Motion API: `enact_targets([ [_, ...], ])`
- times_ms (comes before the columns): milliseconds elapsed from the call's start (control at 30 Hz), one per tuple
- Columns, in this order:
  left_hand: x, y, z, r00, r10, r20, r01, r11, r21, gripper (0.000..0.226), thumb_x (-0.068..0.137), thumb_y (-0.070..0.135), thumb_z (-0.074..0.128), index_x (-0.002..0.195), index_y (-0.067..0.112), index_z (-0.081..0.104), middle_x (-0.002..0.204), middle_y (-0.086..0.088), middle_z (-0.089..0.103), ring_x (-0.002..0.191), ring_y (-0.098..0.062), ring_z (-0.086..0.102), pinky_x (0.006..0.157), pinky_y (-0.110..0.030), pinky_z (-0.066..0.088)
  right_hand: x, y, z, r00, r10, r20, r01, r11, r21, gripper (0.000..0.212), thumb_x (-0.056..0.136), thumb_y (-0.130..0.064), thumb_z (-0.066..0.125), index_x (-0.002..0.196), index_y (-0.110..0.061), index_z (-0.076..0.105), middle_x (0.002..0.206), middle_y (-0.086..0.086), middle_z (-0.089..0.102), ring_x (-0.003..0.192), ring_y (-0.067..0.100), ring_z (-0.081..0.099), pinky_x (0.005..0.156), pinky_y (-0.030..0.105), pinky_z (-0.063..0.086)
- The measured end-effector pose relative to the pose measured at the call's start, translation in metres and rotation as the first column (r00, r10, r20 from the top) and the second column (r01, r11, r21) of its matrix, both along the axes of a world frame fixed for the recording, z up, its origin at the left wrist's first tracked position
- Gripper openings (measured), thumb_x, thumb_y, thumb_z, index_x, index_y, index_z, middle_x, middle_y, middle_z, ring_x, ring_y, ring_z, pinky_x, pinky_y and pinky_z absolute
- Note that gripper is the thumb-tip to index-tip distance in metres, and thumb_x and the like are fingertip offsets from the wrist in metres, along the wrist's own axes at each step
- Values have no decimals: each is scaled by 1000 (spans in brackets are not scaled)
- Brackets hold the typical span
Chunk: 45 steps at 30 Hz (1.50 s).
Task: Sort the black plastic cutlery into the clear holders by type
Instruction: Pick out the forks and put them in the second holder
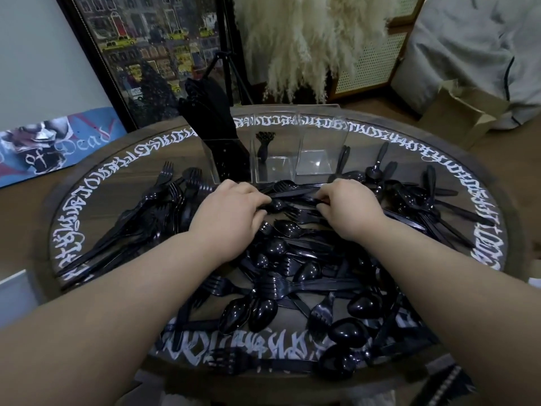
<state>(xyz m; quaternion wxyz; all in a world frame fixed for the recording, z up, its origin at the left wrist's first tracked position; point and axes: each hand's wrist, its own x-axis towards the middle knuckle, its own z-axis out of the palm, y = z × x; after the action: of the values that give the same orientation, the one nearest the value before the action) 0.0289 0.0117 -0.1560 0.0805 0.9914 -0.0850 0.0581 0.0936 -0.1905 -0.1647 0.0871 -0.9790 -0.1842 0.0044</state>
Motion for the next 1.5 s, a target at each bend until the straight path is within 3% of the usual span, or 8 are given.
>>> enact_targets([
  [333, 14, -27, -5, 994, 55, -94, -60, 997, -55, 33, 94, 45, 50, 122, 32, 61, 118, 4, 60, 114, -21, 48, 93, -35, 44, -4, -26, 12, 995, -91, -43, 99, 957, 273, 8, 88, -14, 54, 95, -17, 55, 92, 2, 59, 90, 23, 53, 72, 26, 33],
  [600, 5, -21, -4, 995, 38, -89, -51, 988, -148, 24, 85, 48, 62, 99, 30, 57, 88, 18, 59, 97, -12, 53, 82, -34, 47, -14, -25, 15, 979, 93, -183, -77, 993, 91, 14, 84, -34, 67, 80, -23, 59, 74, -10, 56, 78, 15, 55, 70, 26, 41],
  [733, 0, -16, -3, 989, 19, -148, -36, 993, -115, 32, 80, 58, 62, 97, 32, 59, 91, 16, 62, 99, -11, 51, 85, -35, 47, -13, -21, 11, 983, 72, -166, -52, 991, 123, 15, 86, -34, 65, 79, -24, 56, 74, -10, 57, 79, 16, 53, 73, 28, 44],
  [1100, 2, -9, -6, 996, 73, -48, -80, 982, -171, 19, 86, 38, 66, 102, 28, 63, 83, 17, 58, 95, -14, 55, 81, -32, 45, -12, -13, 9, 991, 47, -123, -38, 996, 81, 10, 86, -27, 61, 81, -20, 57, 83, -2, 60, 87, 24, 56, 76, 33, 46],
  [1200, -1, -1, -3, 998, 68, -1, -67, 977, -202, 35, 83, 45, 68, 112, 29, 60, 101, 14, 57, 99, -12, 54, 84, -31, 46, -13, -13, 13, 998, 25, -54, -18, 990, 139, 10, 88, -26, 60, 83, -20, 54, 81, -3, 56, 83, 23, 53, 72, 31, 42],
  [1267, -6, 4, 3, 999, 22, 23, -16, 974, -228, 30, 80, 47, 69, 104, 30, 63, 104, 12, 51, 96, -10, 50, 84, -30, 45, -15, -14, 18, 999, 31, -21, -26, 983, 179, 13, 89, -27, 60, 83, -20, 51, 80, -4, 54, 81, 21, 50, 70, 30, 39],
  [1367, -20, 8, 14, 986, -150, -79, 131, 969, -208, 15, 77, 48, 69, 84, 35, 69, 89, 19, 48, 94, -7, 48, 88, -32, 44, -22, -15, 24, 994, 84, -73, -64, 969, 238, 11, 90, -24, 62, 85, -22, 52, 77, -7, 55, 79, 18, 51, 70, 27, 36],
  [1500, -33, 7, 14, 931, -220, -292, 216, 975, -46, 30, 79, 57, 64, 104, 42, 68, 92, 23, 43, 100, -4, 41, 92, -25, 38, -32, -20, 27, 977, 150, -151, -114, 969, 219, 9, 91, -21, 60, 97, -16, 63, 89, -4, 66, 86, 18, 59, 74, 28, 42],
])
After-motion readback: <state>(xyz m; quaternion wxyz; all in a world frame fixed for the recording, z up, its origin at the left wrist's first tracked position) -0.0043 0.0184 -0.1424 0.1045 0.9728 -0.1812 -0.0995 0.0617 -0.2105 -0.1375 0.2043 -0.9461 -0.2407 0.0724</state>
